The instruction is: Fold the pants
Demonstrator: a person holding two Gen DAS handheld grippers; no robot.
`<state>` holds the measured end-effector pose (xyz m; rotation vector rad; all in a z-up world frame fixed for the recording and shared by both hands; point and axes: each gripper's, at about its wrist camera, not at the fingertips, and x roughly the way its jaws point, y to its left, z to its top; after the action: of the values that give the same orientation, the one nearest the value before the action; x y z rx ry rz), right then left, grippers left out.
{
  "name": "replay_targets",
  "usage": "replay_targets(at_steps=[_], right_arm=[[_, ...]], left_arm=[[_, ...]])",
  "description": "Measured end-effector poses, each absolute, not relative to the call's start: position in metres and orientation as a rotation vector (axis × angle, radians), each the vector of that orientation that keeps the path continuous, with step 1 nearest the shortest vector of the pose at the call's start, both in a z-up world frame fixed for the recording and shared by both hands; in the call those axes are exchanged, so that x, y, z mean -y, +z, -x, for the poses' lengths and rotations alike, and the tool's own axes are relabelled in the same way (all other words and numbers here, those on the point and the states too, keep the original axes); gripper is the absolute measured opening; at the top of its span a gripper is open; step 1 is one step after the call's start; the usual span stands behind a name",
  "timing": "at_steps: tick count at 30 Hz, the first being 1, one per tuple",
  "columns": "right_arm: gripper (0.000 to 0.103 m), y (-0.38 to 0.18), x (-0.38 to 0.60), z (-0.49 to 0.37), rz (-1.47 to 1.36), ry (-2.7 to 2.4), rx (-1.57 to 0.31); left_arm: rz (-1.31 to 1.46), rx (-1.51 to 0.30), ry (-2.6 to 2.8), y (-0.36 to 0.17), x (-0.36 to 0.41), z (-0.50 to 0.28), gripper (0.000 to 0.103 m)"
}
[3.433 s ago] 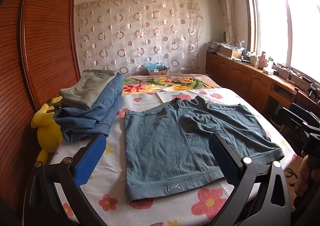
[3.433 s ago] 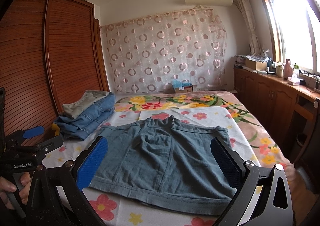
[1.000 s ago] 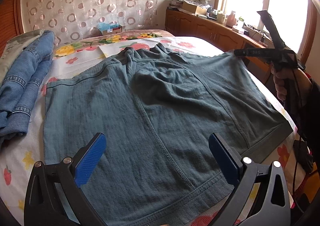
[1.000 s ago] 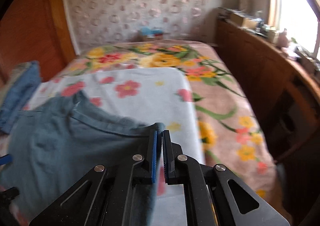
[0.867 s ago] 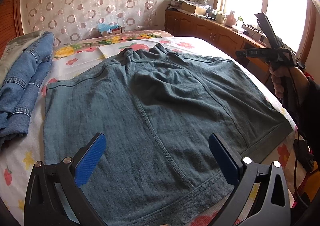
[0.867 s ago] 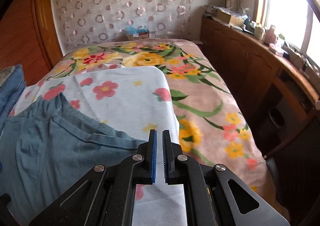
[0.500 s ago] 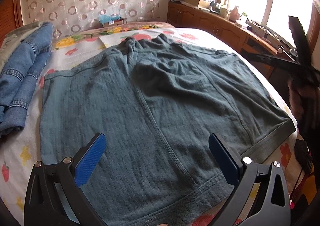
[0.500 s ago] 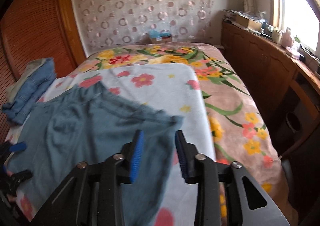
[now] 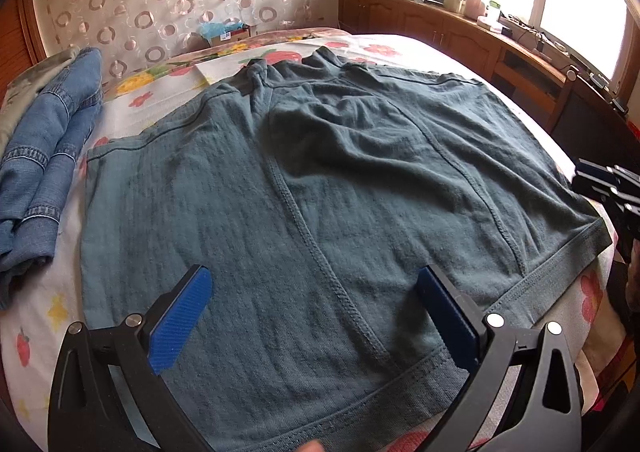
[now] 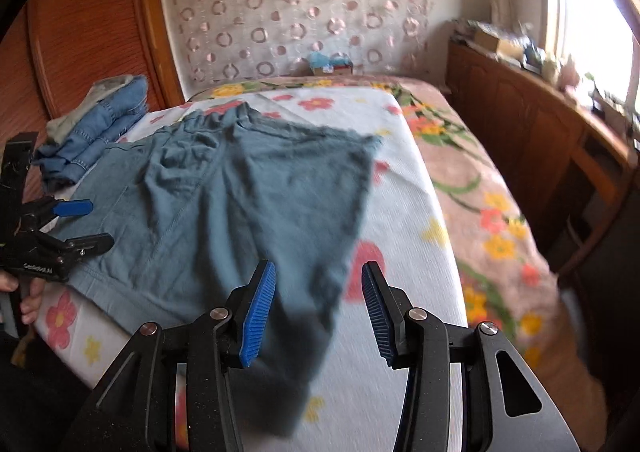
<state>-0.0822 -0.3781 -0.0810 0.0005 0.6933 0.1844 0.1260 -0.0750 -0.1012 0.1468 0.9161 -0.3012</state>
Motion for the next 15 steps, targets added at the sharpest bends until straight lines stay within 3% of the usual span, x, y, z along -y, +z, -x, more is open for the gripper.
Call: replay_targets(at_steps=[15], right_arm=[[0.047, -0.050, 0.384, 0.141, 0.030, 0.191, -0.745]], left_arm=[[-0.148, -0.921, -0.305, -0.101, 0.075, -0.126, 0.103]])
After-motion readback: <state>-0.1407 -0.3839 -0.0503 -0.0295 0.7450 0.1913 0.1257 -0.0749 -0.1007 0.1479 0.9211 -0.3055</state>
